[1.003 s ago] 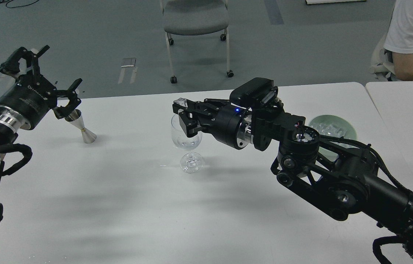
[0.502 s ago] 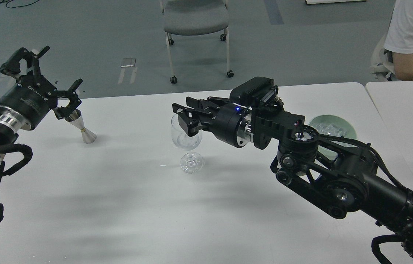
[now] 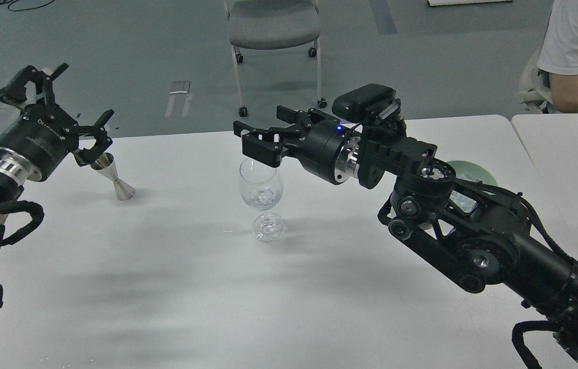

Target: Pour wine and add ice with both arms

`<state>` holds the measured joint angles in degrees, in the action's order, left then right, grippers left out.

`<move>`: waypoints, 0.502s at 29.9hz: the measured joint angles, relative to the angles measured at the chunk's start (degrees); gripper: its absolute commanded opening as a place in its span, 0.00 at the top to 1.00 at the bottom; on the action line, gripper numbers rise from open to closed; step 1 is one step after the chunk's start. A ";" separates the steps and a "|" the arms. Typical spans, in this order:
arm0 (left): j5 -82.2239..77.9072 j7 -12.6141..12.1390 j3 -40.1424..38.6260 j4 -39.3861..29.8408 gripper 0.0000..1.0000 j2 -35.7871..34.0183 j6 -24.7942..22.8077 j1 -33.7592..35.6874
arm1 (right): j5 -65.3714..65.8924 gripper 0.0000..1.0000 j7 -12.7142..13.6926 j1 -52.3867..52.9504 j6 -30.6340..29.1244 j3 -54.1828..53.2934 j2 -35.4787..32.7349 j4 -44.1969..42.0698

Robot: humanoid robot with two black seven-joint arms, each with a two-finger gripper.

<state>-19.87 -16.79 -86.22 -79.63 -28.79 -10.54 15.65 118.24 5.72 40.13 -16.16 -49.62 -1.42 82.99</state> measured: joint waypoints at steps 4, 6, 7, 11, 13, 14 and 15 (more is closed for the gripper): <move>0.00 0.00 0.15 -0.01 0.02 0.03 0.06 0.00 | -0.24 0.00 0.00 0.02 0.25 -8.44 1.30 1.33; 0.13 0.00 0.15 -0.01 0.02 0.03 0.03 0.00 | -1.21 0.00 0.00 -0.01 1.07 -13.24 1.39 2.53; 0.33 0.00 0.14 -0.01 0.02 0.03 -0.03 0.00 | -2.00 0.00 -0.03 -0.05 1.71 -15.16 1.41 3.04; 0.79 0.06 0.01 0.21 0.02 0.14 -0.14 0.00 | -6.99 0.00 -0.30 -0.02 4.75 -20.64 1.42 3.91; 0.85 0.51 0.01 0.31 0.02 0.31 -0.32 -0.01 | -10.69 0.00 -0.36 0.59 5.45 -22.01 1.42 3.86; 0.84 1.13 0.01 0.37 0.02 0.33 -0.38 -0.01 | -13.03 0.00 -0.39 0.94 5.62 -22.82 1.42 3.69; 0.70 1.86 0.00 0.40 0.02 0.33 -0.40 -0.01 | -15.57 0.00 -0.39 1.16 5.71 -23.77 1.42 3.53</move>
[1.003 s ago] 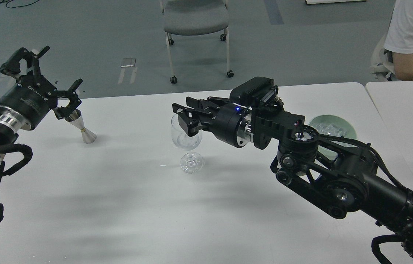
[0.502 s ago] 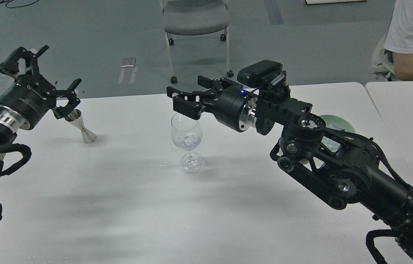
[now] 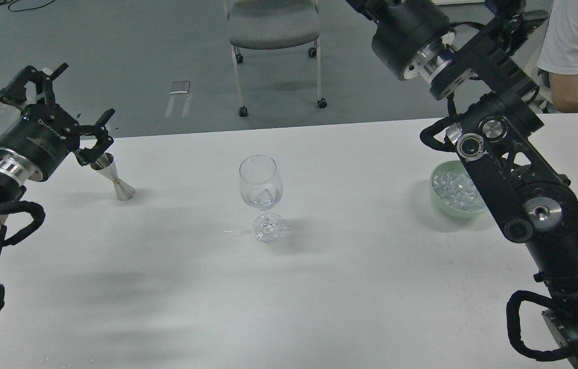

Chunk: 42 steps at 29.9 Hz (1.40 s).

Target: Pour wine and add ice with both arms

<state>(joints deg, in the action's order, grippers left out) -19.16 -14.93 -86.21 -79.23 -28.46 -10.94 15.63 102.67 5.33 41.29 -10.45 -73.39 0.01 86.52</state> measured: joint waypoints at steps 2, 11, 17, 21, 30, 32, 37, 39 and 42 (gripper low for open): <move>-0.44 1.57 -0.01 0.16 0.02 -0.12 -0.03 0.00 | -5.01 0.00 0.00 0.18 0.05 -1.91 0.00 -0.16; -1.02 3.15 0.31 3.03 0.02 -0.25 0.08 1.87 | -34.07 0.00 0.49 1.50 0.58 -14.04 0.00 -6.18; -5.69 8.33 0.50 4.62 0.02 -0.01 0.39 5.15 | -50.46 0.00 0.50 5.95 0.75 -19.62 -0.59 -19.93; -6.99 11.14 1.03 7.40 0.03 0.42 0.39 6.54 | -63.70 0.00 0.48 7.14 -0.36 -19.96 -3.19 -26.42; -6.95 11.55 1.13 10.81 0.03 0.91 -1.03 8.22 | -82.24 0.00 0.31 7.62 -4.23 -19.48 -5.04 -38.15; -6.95 11.55 1.18 11.16 0.02 1.42 -1.81 8.35 | -84.65 0.00 0.21 7.74 -4.34 -19.57 -3.91 -39.70; -7.08 11.61 1.65 13.76 0.02 2.69 -2.95 9.23 | -90.15 0.00 0.48 6.48 -6.21 -19.66 -3.28 -40.36; -7.09 11.82 1.74 15.10 0.02 3.67 -3.63 10.01 | -92.02 0.00 0.53 6.20 -6.66 -19.52 -3.12 -40.47; -7.21 13.01 1.79 17.07 0.02 5.28 -4.76 11.08 | -93.22 0.00 0.56 6.01 -6.99 -19.48 -2.08 -40.54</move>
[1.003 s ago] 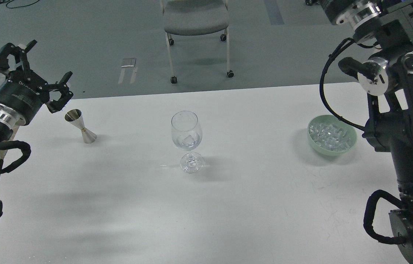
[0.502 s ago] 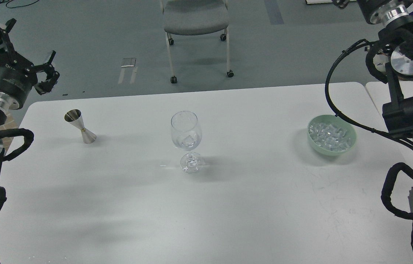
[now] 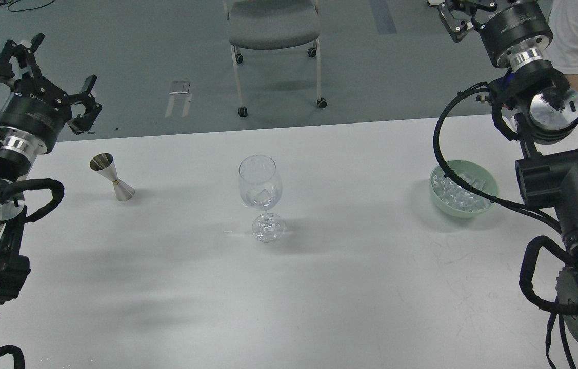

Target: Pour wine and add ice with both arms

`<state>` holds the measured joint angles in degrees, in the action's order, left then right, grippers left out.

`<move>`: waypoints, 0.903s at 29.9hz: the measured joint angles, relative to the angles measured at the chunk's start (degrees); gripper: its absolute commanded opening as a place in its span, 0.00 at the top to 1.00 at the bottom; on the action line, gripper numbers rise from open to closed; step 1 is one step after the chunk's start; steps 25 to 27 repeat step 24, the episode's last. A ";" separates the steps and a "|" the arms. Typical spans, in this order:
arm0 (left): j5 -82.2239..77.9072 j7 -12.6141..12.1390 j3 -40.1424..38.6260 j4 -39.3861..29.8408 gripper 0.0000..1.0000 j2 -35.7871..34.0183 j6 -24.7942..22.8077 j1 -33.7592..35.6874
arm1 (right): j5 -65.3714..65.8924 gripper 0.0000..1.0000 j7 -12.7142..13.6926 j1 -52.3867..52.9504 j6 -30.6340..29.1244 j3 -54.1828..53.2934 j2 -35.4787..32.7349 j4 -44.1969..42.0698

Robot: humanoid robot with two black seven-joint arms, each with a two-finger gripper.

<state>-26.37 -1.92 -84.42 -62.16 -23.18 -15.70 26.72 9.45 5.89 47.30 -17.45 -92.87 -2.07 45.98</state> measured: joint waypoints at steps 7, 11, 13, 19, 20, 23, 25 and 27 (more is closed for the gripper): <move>0.37 3.03 0.11 3.93 0.02 1.25 -0.70 0.82 | -3.73 0.00 0.63 -1.35 -0.46 -0.98 1.98 -0.40; 0.53 3.11 0.21 5.52 0.02 1.21 -2.34 1.05 | -5.29 0.00 0.69 -2.39 -0.44 -1.00 2.06 -1.84; 0.53 2.89 0.27 6.41 0.02 1.21 -2.98 1.46 | -5.59 0.00 0.57 -3.00 -0.45 -1.00 2.07 -2.05; 0.36 2.09 6.39 11.70 0.02 1.56 -1.69 6.32 | -5.69 0.00 0.11 -4.58 -0.64 -1.03 2.08 -2.13; 0.37 2.09 7.93 12.63 0.02 1.64 -1.03 7.58 | -5.64 0.00 0.09 -4.70 -0.66 -1.03 2.08 -2.13; 0.50 2.23 10.22 14.23 0.02 2.29 0.01 9.93 | -5.37 0.00 0.02 -5.06 -0.67 -0.97 2.08 -2.13; 0.53 2.40 10.59 14.49 0.02 2.61 0.09 10.65 | -5.29 0.00 0.01 -5.07 -0.67 -0.94 2.08 -2.13; 0.53 2.40 10.59 14.49 0.02 2.61 0.09 10.65 | -5.29 0.00 0.01 -5.07 -0.67 -0.94 2.08 -2.13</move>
